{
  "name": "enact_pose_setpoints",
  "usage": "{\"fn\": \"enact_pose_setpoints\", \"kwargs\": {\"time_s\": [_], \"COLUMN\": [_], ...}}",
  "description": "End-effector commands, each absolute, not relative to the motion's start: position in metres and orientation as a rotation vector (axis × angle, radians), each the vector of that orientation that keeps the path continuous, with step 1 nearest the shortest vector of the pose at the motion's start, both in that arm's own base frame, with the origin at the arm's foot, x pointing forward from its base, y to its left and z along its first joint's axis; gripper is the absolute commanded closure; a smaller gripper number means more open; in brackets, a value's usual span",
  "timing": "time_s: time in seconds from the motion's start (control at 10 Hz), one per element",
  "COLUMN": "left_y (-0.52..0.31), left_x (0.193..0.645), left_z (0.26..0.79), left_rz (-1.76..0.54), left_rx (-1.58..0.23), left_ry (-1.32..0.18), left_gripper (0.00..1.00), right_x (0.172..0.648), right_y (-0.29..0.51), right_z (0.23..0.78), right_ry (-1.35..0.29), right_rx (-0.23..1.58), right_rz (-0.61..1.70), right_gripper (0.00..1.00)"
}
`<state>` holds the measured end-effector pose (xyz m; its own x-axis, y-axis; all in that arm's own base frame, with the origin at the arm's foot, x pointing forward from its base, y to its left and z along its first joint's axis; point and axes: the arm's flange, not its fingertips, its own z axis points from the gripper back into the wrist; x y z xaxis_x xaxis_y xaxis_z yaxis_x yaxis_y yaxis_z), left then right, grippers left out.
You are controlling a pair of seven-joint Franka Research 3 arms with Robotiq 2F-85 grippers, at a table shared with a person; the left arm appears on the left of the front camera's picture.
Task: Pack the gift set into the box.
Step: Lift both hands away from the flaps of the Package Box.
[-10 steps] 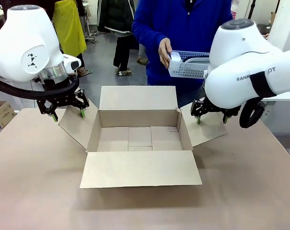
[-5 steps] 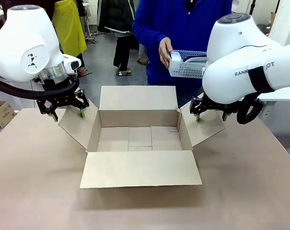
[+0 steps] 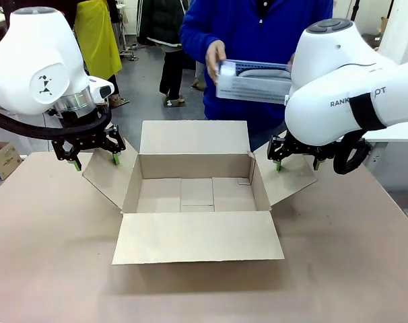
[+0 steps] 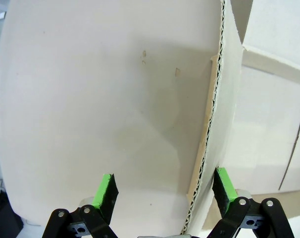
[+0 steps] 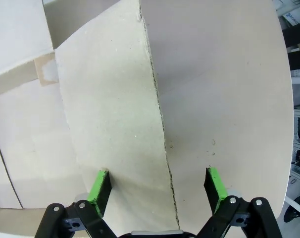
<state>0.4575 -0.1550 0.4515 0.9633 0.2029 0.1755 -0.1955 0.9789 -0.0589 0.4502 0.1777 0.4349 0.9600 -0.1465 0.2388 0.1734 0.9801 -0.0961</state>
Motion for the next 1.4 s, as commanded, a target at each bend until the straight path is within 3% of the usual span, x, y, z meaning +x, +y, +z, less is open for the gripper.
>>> {"fn": "enact_pose_setpoints", "kwargs": {"time_s": [0.0, 1.3], "left_y": [-0.1554, -0.1554], "left_x": [0.4576, 0.4576], "left_z": [0.4527, 0.4527], "left_rz": [0.214, 0.214], "left_rx": [-0.026, -0.026], "left_ry": [-0.183, -0.183], "left_gripper": [0.0, 0.0], "right_x": [0.453, 0.453], "right_y": [0.1784, 0.1784], "right_z": [0.4364, 0.4364], "right_ry": [-0.241, -0.241], "right_rx": [-0.136, -0.136], "right_rz": [-0.175, -0.175], "right_gripper": [0.0, 0.0]}}
